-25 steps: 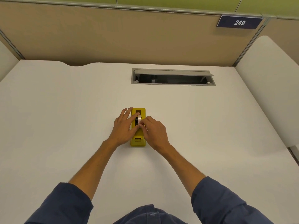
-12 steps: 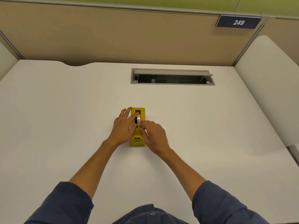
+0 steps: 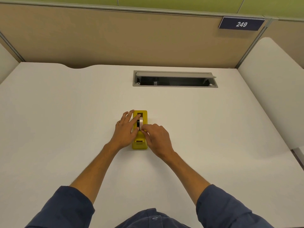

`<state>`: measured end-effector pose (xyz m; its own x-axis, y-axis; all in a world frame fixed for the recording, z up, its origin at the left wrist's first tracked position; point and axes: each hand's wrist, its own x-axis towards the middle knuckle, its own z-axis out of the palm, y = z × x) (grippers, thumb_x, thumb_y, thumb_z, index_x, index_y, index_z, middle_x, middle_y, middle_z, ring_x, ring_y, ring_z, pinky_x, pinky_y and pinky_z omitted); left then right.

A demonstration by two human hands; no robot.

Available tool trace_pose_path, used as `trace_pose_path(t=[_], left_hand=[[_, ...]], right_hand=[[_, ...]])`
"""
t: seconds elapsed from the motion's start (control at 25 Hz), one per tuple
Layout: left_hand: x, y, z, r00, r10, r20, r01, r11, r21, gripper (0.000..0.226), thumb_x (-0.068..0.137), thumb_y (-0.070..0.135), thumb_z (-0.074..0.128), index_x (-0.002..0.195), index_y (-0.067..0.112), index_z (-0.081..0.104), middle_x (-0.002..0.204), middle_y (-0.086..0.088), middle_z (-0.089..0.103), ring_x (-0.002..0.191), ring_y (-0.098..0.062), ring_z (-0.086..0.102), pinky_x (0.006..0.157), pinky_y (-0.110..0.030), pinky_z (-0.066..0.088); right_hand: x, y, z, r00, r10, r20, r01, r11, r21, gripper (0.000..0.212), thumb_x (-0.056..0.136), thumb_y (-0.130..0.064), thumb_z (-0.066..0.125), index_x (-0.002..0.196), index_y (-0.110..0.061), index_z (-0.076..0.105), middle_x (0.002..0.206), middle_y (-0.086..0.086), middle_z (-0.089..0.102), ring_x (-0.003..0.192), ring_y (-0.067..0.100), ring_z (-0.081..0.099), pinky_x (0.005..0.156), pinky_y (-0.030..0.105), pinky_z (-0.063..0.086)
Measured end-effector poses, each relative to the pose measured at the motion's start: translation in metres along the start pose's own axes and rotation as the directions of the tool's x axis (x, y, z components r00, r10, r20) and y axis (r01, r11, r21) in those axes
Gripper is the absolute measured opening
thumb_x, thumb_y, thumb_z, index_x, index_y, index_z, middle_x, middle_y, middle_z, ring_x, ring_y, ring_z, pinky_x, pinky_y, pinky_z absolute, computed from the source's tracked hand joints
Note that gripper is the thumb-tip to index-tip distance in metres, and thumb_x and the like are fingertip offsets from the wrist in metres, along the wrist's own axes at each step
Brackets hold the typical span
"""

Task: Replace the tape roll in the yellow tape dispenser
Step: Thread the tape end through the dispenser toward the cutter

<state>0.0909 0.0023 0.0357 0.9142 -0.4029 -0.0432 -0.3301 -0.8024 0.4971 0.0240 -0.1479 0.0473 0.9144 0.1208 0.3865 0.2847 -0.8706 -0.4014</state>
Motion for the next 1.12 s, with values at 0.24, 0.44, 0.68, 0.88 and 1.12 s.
trace_pose_path(t=[0.24, 0.44, 0.68, 0.88, 1.12], left_hand=[[-0.014, 0.001, 0.004, 0.997, -0.05, -0.064, 0.037, 0.98, -0.194, 0.056, 0.096, 0.027, 0.048, 0.146, 0.025, 0.026, 0.159, 0.0, 0.017, 0.147, -0.021, 0.011, 0.114, -0.046, 0.023], [-0.029, -0.003, 0.017, 0.993, -0.104, -0.058, 0.082, 0.95, -0.303, 0.053, 0.097, 0.027, 0.044, 0.146, 0.033, 0.025, 0.157, 0.003, 0.021, 0.144, -0.019, 0.021, 0.111, -0.041, 0.03], [-0.036, 0.002, 0.027, 0.982, -0.146, -0.117, 0.105, 0.946, -0.306, 0.048, 0.098, 0.037, 0.037, 0.145, 0.036, 0.025, 0.155, 0.002, 0.027, 0.141, -0.018, 0.028, 0.108, -0.036, 0.033], [-0.035, 0.002, 0.028, 0.979, -0.154, -0.13, 0.115, 0.956, -0.271, 0.05, 0.097, 0.041, 0.038, 0.145, 0.036, 0.026, 0.155, 0.0, 0.029, 0.141, -0.02, 0.03, 0.107, -0.04, 0.035], [-0.036, 0.002, 0.029, 0.975, -0.171, -0.144, 0.132, 0.96, -0.246, 0.049, 0.097, 0.04, 0.037, 0.145, 0.036, 0.027, 0.154, -0.001, 0.029, 0.141, -0.021, 0.03, 0.107, -0.041, 0.037]], right_hand=[[-0.003, -0.002, 0.0, 0.997, 0.038, -0.067, -0.037, 0.999, 0.009, 0.006, 0.088, -0.017, 0.067, 0.092, -0.013, 0.069, 0.102, 0.007, 0.067, 0.065, 0.023, 0.062, 0.055, 0.03, 0.049], [-0.006, -0.005, 0.002, 0.997, 0.058, -0.043, -0.057, 0.998, 0.018, 0.007, 0.089, -0.018, 0.067, 0.091, -0.013, 0.07, 0.086, 0.003, 0.067, 0.068, 0.021, 0.062, 0.056, 0.027, 0.045], [-0.011, -0.014, 0.001, 0.997, 0.064, -0.036, -0.063, 0.997, 0.037, 0.009, 0.09, -0.02, 0.063, 0.093, -0.013, 0.07, 0.085, 0.001, 0.066, 0.071, 0.02, 0.061, 0.054, 0.032, 0.047], [-0.013, -0.017, -0.002, 0.997, 0.072, -0.038, -0.07, 0.997, 0.032, 0.01, 0.09, -0.02, 0.064, 0.093, -0.013, 0.071, 0.086, 0.002, 0.067, 0.07, 0.021, 0.061, 0.055, 0.026, 0.042], [-0.02, -0.02, -0.001, 0.998, 0.06, -0.02, -0.059, 0.998, 0.016, 0.007, 0.09, -0.019, 0.065, 0.091, -0.014, 0.07, 0.085, 0.001, 0.066, 0.07, 0.02, 0.061, 0.052, 0.031, 0.047]])
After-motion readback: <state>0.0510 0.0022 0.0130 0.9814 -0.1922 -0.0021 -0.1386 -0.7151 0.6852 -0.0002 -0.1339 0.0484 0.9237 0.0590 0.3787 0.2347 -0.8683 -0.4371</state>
